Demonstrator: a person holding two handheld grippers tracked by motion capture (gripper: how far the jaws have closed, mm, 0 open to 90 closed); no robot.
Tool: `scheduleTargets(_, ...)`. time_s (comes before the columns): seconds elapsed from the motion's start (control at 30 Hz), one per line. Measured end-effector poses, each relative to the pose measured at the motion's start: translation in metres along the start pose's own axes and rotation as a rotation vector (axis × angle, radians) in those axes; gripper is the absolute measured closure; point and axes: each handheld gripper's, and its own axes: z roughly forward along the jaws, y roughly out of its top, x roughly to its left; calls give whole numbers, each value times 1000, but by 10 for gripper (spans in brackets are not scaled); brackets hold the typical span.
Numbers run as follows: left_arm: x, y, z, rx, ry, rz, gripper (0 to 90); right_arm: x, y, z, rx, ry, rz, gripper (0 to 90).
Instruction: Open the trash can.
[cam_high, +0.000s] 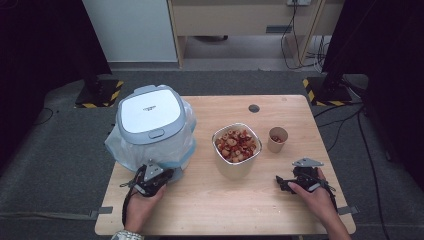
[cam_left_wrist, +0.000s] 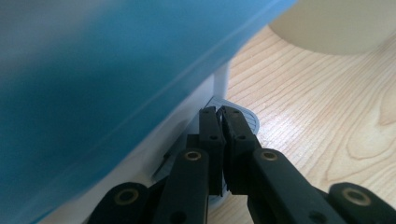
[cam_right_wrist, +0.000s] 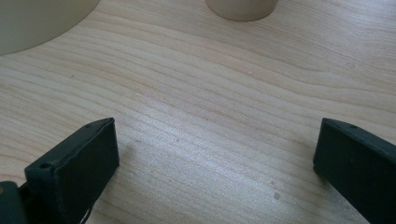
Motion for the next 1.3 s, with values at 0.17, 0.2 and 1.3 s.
scheduleTargets(0.17, -1, -1, 6, 22, 14, -5, 871, 0, 0, 0, 0, 1, -1, 6)
scheduleTargets(0.2, -1, -1, 6, 22, 14, -5, 870, 0, 0, 0, 0, 1, -1, 6)
scheduleTargets(1.3, -8, -9, 18, 71, 52, 37, 886, 0, 0, 0, 0, -1, 2, 7)
